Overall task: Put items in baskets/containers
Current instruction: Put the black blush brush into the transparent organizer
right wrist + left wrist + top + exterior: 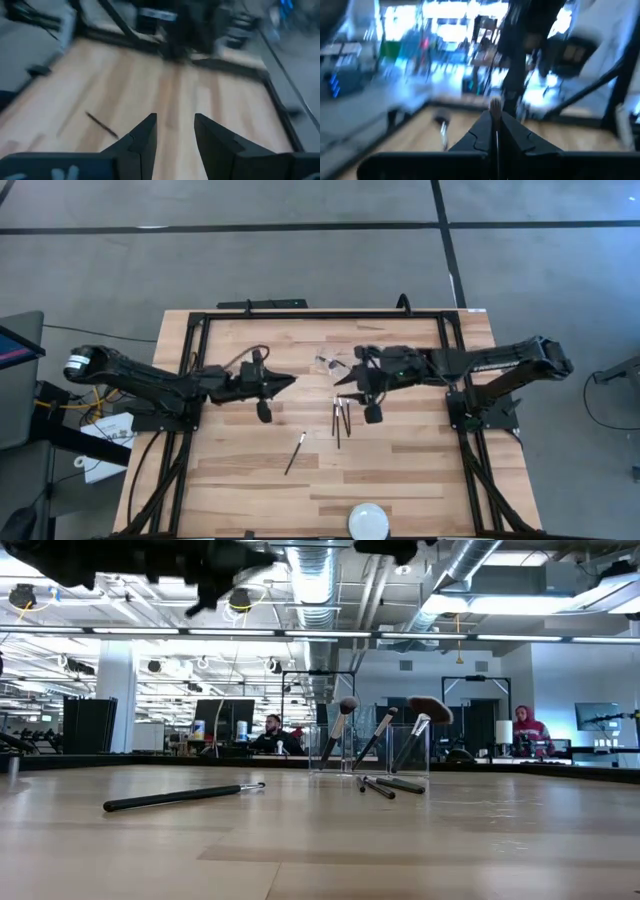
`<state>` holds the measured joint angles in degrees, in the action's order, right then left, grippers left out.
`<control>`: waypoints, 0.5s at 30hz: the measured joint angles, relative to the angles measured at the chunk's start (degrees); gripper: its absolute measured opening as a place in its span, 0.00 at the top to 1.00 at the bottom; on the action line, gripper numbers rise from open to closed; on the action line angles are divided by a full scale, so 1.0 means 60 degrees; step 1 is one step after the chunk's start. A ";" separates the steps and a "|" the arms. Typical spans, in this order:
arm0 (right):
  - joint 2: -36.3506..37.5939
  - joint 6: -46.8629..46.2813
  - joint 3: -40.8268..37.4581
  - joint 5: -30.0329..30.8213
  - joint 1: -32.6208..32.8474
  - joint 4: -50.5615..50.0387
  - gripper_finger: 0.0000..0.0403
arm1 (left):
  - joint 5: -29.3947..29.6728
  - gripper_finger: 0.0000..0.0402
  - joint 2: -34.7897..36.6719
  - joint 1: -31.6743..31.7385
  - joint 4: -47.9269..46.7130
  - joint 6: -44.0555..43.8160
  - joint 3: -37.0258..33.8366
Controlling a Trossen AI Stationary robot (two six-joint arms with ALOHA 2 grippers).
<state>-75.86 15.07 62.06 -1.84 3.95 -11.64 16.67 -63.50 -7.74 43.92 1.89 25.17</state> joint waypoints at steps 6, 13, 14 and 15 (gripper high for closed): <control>-0.0702 -0.0039 -0.2409 0.0030 -0.0440 0.5888 0.70 | -0.1042 0.95 -0.0423 -0.0006 0.1575 0.0641 0.0007; -0.2718 -0.1005 -0.2386 -0.0996 -0.0852 0.9308 0.70 | -0.1050 0.95 -0.1558 -0.0002 0.2776 0.0431 0.0007; -0.2970 -0.1009 -0.2299 -0.1167 -0.0849 0.9479 0.70 | -0.1080 0.95 -0.1746 -0.0002 0.3106 0.0431 0.0007; -0.3178 -0.1012 -0.2225 -0.1322 -0.0849 0.9595 0.70 | -0.1108 0.95 -0.1882 -0.0002 0.3300 0.0431 0.0007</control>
<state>-94.92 8.99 48.70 -9.77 -1.15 45.93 10.02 -74.79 -7.75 63.73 4.47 25.21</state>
